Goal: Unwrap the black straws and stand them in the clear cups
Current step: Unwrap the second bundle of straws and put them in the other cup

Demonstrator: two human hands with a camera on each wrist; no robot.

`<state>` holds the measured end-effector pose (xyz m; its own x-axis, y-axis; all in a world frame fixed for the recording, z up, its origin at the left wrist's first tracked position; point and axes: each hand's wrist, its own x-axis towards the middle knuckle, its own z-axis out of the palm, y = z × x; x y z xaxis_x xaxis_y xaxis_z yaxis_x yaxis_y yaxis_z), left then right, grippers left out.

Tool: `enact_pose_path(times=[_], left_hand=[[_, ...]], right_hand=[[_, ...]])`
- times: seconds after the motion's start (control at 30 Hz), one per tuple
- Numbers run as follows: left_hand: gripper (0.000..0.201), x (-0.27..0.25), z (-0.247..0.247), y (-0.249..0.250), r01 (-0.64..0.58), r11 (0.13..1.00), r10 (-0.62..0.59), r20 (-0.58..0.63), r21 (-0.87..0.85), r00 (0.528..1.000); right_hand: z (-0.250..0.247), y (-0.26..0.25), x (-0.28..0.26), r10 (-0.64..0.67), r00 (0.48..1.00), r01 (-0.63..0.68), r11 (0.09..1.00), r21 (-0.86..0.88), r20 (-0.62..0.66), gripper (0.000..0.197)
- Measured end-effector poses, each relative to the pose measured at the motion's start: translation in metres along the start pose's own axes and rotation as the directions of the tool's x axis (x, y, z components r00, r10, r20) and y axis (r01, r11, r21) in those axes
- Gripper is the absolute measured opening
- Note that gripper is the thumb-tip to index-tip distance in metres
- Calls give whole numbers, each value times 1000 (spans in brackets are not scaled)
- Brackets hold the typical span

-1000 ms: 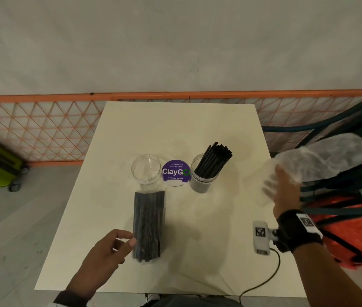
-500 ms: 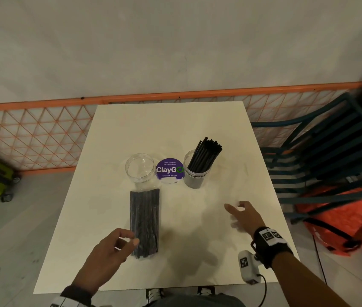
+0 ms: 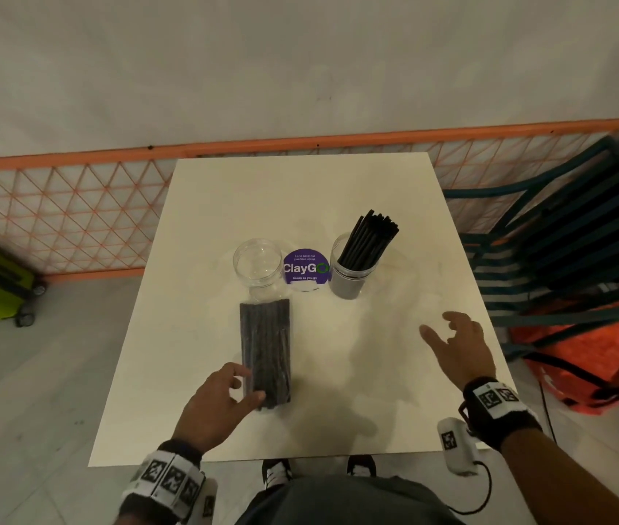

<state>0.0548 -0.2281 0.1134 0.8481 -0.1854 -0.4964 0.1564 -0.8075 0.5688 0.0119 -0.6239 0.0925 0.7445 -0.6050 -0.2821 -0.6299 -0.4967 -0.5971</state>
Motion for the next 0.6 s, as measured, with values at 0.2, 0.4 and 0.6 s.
enact_pose_path(times=[0.2,0.4,0.6], left_hand=[[89,33,25,-20,161,982,-154,78,-98,985],[81,61,37,-37,350,854,-281,225,-385,933],[71,62,38,-39,311,821,-192,282,-479,940]], right_hand=[[18,-18,-45,-148,947,171,983,-59,284,22],[83,-44,-76,-92,807,165,984,-72,583,28],[142,-88,-92,-8,689,142,982,-123,725,63]])
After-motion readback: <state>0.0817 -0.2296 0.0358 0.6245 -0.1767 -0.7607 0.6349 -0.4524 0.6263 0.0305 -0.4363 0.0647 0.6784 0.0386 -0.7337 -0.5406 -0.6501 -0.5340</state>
